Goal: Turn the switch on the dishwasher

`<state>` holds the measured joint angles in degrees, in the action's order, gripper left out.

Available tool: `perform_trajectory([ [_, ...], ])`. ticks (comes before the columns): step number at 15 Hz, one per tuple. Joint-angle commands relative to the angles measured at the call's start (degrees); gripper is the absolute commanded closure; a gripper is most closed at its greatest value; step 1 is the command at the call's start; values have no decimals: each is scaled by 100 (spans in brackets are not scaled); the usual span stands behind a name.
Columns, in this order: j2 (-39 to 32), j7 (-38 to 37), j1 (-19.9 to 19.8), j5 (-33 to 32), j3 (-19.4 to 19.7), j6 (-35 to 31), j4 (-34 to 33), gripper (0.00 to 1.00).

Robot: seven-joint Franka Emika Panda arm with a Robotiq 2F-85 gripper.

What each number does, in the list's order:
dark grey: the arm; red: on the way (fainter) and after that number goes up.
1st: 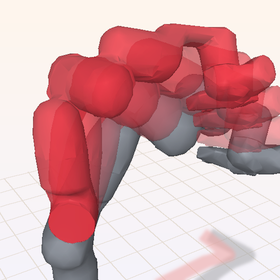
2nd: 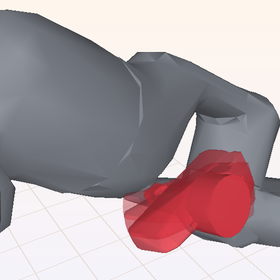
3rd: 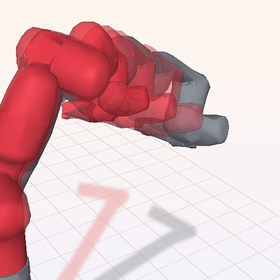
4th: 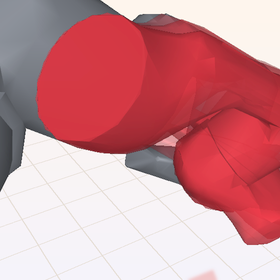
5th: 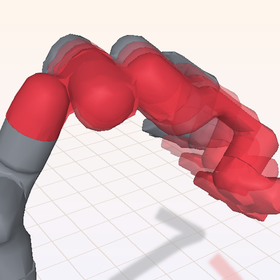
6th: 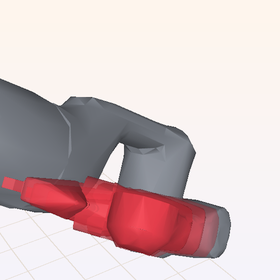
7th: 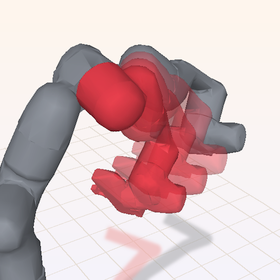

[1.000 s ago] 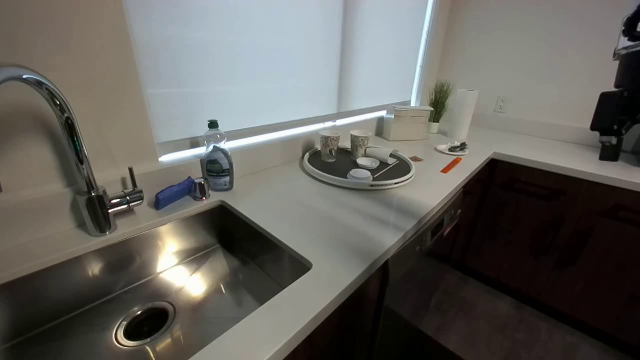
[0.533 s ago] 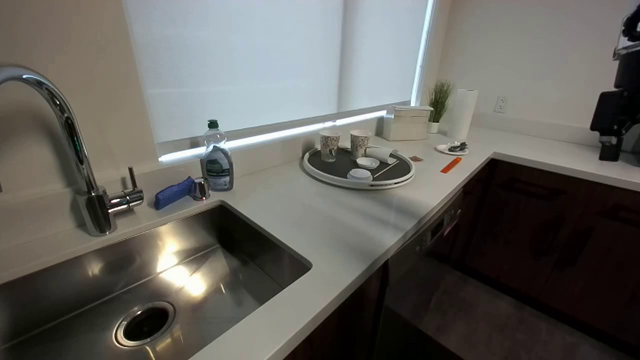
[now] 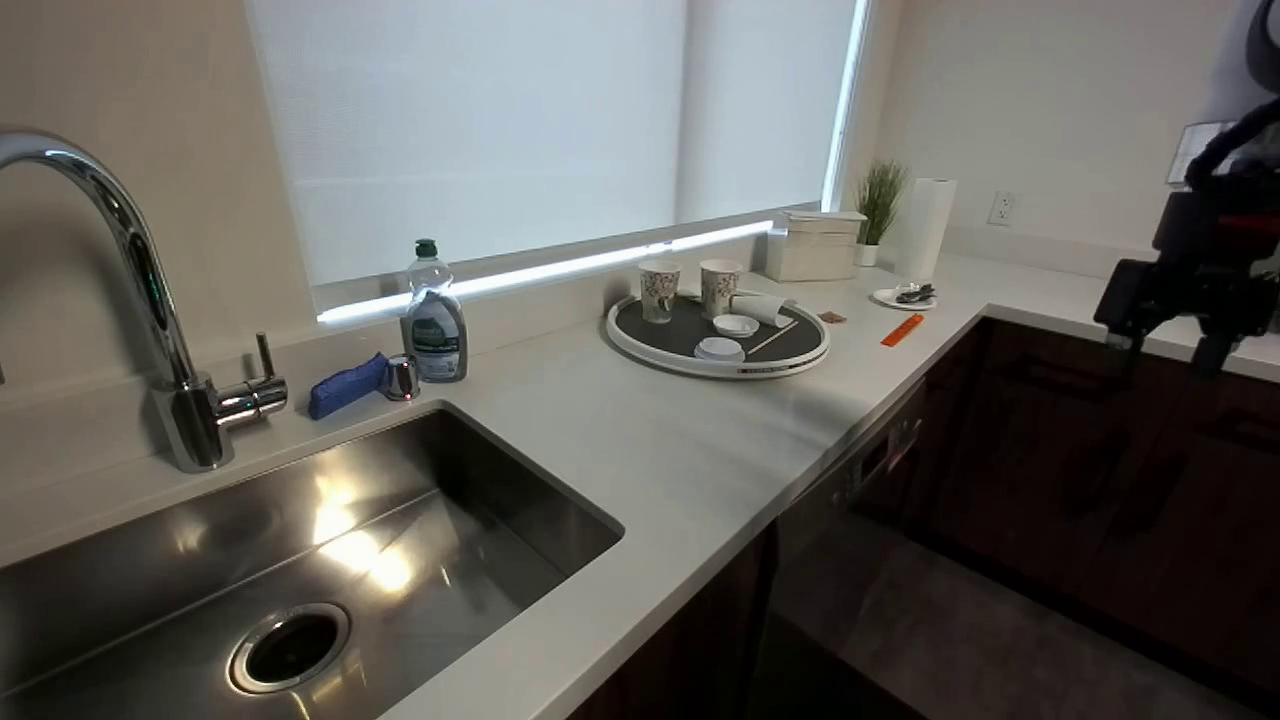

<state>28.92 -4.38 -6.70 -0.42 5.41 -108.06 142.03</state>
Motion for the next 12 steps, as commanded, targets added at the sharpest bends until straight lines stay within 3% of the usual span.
perform_trajectory([
  [1, -364, 193, -16, 52, 99, -1126, 474, 0],
  [5, -811, 308, -2, 73, 143, -1864, 695, 0],
  [12, -783, 216, -26, 10, 88, -1681, 617, 0],
])
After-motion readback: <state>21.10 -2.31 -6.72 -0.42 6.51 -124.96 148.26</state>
